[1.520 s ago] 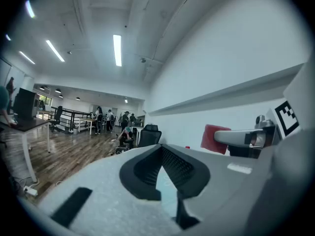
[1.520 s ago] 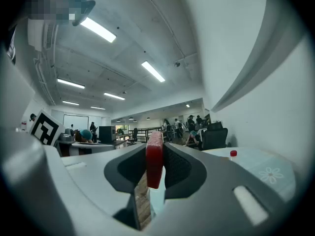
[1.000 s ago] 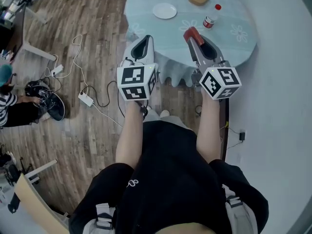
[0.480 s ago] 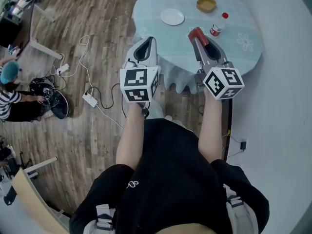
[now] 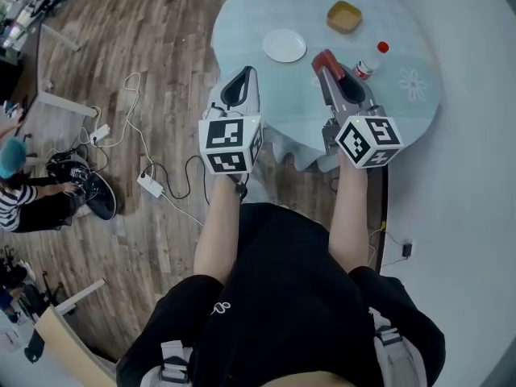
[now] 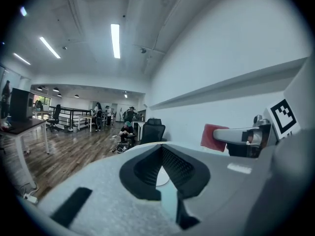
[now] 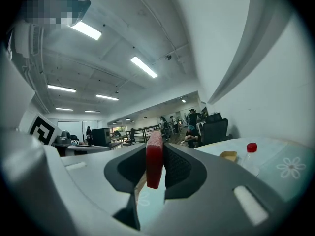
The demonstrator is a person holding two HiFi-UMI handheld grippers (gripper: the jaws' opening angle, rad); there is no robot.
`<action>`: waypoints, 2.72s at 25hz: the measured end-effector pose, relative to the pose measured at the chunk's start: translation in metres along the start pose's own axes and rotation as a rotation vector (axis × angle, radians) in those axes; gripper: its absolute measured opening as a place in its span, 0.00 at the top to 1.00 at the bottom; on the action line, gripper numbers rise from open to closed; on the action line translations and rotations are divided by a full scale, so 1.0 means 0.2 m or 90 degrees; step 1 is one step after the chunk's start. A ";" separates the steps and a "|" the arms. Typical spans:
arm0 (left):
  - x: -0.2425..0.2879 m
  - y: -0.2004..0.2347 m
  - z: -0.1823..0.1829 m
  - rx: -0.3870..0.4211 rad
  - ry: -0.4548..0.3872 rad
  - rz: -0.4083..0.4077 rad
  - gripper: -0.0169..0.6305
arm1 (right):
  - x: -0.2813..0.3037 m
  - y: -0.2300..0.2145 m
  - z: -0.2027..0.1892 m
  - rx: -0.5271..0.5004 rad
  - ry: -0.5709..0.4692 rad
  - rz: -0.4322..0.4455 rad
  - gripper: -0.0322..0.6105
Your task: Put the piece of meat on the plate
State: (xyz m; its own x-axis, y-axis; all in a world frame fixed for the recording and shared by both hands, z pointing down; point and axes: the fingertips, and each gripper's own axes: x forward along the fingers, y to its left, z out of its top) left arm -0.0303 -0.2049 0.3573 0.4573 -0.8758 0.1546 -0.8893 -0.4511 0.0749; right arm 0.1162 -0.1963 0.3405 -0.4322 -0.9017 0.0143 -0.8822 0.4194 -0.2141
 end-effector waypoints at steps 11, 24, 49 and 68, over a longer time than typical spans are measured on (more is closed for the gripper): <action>0.84 0.47 -0.05 0.017 0.093 -0.063 0.98 | 0.77 -0.44 -0.15 0.062 0.049 -0.117 0.79; 1.34 0.48 -0.23 -0.061 0.160 -0.144 0.98 | 1.02 -0.73 -0.39 0.095 0.143 -0.158 0.79; 1.29 0.85 -0.50 -0.117 0.222 -0.014 0.98 | 1.45 -0.75 -1.37 0.277 0.495 0.004 0.79; 1.46 0.73 -0.04 -0.103 0.114 -0.084 0.98 | 1.38 -0.93 -0.47 0.211 0.121 -0.163 0.94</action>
State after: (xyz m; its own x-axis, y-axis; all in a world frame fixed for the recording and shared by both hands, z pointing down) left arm -0.0262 -0.5254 0.4211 0.5735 -0.7608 0.3039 -0.8182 -0.5130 0.2596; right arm 0.1427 -0.5122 0.4765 -0.2618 -0.9239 0.2791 -0.8710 0.1016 -0.4807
